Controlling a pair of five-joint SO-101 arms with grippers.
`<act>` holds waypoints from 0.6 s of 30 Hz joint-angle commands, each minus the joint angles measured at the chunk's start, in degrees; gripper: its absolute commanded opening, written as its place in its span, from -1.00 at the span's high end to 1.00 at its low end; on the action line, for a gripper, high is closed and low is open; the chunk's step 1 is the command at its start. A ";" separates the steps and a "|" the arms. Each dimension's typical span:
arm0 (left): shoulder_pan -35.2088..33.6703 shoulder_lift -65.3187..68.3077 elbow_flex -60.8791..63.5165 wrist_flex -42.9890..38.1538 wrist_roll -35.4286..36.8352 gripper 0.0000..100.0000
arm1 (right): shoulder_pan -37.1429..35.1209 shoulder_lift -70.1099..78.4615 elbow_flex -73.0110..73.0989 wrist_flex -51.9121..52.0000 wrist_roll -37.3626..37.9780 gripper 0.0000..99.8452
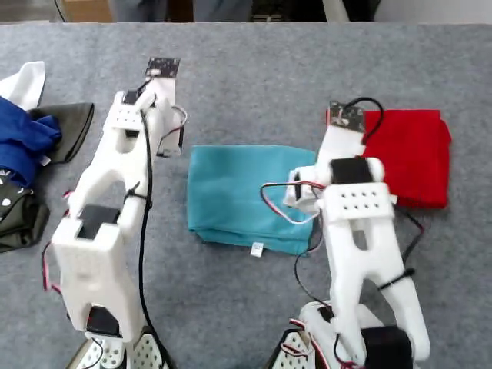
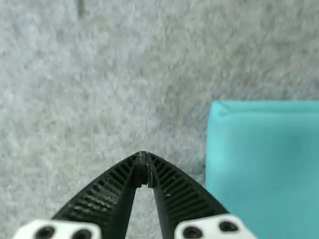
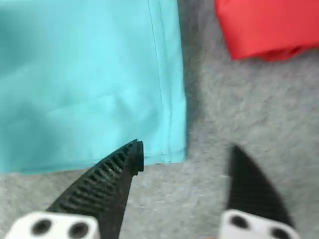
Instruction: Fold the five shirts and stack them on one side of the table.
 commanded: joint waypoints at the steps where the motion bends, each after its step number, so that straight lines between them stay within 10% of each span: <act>1: -0.66 -16.62 23.69 -14.51 -0.09 0.94 | -4.66 3.74 1.01 -5.80 -5.45 0.14; 7: -4.62 -36.57 48.57 -28.66 7.74 0.94 | -5.89 17.01 4.53 -21.45 -8.88 0.24; 18: -5.85 -39.56 57.36 -35.08 8.79 0.93 | -4.66 25.45 4.97 -26.46 -4.92 0.92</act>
